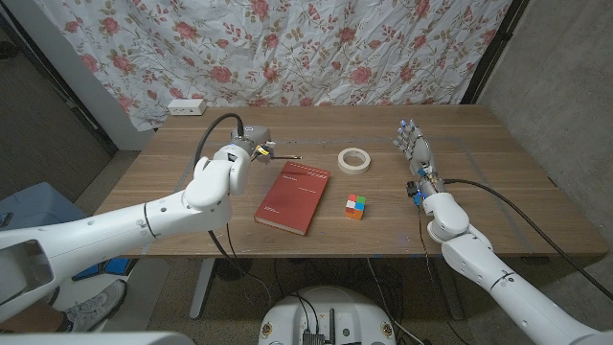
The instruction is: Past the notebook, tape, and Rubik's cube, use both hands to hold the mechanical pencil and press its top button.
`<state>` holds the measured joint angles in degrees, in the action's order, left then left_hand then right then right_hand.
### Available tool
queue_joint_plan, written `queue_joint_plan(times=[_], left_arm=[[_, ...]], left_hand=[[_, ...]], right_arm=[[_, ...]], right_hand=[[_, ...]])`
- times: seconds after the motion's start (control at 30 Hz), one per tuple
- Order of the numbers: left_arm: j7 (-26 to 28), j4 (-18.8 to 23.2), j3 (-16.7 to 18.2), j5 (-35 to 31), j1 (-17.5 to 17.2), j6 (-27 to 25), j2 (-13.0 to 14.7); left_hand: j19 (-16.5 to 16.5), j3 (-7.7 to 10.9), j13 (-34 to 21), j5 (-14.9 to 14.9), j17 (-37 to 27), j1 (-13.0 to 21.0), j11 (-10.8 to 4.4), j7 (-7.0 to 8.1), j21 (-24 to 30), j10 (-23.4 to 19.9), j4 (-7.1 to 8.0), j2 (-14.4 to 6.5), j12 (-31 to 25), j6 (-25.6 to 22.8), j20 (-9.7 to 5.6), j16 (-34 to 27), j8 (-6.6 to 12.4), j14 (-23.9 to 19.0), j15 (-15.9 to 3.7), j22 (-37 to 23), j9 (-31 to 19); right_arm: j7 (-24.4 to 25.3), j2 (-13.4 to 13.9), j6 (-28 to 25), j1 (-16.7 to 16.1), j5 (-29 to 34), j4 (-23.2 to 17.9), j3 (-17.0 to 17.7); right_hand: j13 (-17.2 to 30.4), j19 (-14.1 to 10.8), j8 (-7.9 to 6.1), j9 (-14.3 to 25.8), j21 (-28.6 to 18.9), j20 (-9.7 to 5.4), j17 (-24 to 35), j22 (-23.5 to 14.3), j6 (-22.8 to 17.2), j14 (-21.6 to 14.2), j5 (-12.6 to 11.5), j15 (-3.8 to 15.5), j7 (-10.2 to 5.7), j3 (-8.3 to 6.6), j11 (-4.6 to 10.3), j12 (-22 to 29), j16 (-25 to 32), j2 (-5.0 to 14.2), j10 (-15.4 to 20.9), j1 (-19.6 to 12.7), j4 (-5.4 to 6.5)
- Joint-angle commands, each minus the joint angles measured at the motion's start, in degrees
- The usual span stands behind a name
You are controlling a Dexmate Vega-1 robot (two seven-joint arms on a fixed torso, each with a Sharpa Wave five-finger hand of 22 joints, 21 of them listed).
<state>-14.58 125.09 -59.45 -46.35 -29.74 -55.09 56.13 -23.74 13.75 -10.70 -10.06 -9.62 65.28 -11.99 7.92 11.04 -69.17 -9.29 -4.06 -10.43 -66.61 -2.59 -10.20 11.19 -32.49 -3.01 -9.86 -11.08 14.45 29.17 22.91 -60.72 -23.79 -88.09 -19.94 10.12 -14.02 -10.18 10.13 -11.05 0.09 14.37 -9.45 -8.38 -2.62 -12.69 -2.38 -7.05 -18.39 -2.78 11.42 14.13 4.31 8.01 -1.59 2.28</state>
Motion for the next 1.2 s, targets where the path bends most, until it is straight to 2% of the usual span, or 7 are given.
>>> queue_joint_plan(times=[0.03, 0.13, 0.47, 0.73, 1.2], left_arm=[[-5.35, -4.63, 6.35, -7.91, -5.28, 7.96, -2.91], [-6.01, -5.58, 7.31, -10.01, -6.39, 8.66, -4.30], [-9.00, -8.07, 9.51, -14.94, -8.86, 11.27, -8.07], [-11.66, -9.32, 10.55, -19.31, -10.31, 12.74, -9.91], [-13.18, -12.37, 12.50, -22.29, -11.36, 16.28, -12.90]], left_hand=[[0.29, -0.14, 0.10, -0.42, -0.04, -0.32, -0.89, 0.24, -0.07, -0.66, 0.00, 0.04, -0.21, 0.26, -1.97, 0.05, 0.21, 0.46, -9.45, -0.15, -0.10], [0.45, -0.22, 0.11, -0.45, -0.03, -0.43, -0.88, 0.37, -0.08, -0.19, 0.01, 0.13, -0.10, 0.82, -1.99, 0.08, 0.05, 0.55, -9.46, -0.14, -0.11], [2.29, -0.57, 0.11, -0.52, 0.03, -1.15, -0.87, 1.13, -0.46, 2.20, 0.21, 0.37, 0.21, 2.48, -1.62, 0.30, -0.16, 1.54, -9.31, -0.09, -0.19], [2.88, -0.80, 0.14, -0.54, 0.03, -1.79, -0.82, 1.63, -0.46, 3.39, 0.39, 0.43, 0.28, 3.12, -1.60, 0.30, -0.17, 2.02, -9.30, -0.05, -0.19], [3.44, -0.93, 0.15, -0.58, 0.03, -2.29, -0.82, 1.85, -0.44, 4.26, 0.46, 0.39, 0.21, 3.63, -1.48, 0.30, -0.11, 2.52, -9.31, -0.02, -0.17]], right_arm=[[1.18, -1.62, 0.13, 0.06, -1.31, 1.79, 0.10], [0.49, -2.22, 1.33, -0.04, -2.48, 2.80, 0.30], [-1.20, -2.69, 0.75, 0.08, -5.56, 3.68, 0.36], [-1.63, -2.54, -0.02, 0.43, -6.20, 4.00, 0.16], [-1.60, -3.21, 0.59, 0.68, -6.47, 5.12, -0.16]], right_hand=[[0.21, -0.64, -0.42, 0.00, -0.07, -0.12, -0.07, -0.09, -0.32, -0.86, -0.37, -0.13, 0.51, -0.12, -0.15, 0.09, 0.06, 1.17, 0.69, 0.18, 0.49], [0.22, -0.81, -0.52, 0.00, -0.09, -0.19, -0.12, -0.08, -0.57, -1.03, -0.38, -0.06, 0.50, -0.12, -0.14, 0.16, 0.04, 1.17, 1.02, 0.20, 0.56], [0.23, -0.96, -0.51, 0.00, -0.02, -0.89, -0.24, -0.07, -0.60, -0.95, -0.39, 0.31, 0.97, -0.08, -0.18, 0.13, -0.20, 1.14, 1.41, 0.27, 0.76], [0.23, -0.76, -0.42, 0.00, 0.13, -0.95, -0.34, -0.07, -0.35, -0.62, -0.41, 0.42, 1.31, -0.14, -0.25, -0.10, -0.47, 1.21, 1.10, 0.23, 0.86], [0.24, -0.77, -0.62, 0.00, 0.19, -1.09, -0.56, -0.06, -0.85, -0.87, -0.48, 0.39, 1.68, -0.49, -0.32, -0.09, -0.63, 1.53, 1.42, -0.15, 0.81]])
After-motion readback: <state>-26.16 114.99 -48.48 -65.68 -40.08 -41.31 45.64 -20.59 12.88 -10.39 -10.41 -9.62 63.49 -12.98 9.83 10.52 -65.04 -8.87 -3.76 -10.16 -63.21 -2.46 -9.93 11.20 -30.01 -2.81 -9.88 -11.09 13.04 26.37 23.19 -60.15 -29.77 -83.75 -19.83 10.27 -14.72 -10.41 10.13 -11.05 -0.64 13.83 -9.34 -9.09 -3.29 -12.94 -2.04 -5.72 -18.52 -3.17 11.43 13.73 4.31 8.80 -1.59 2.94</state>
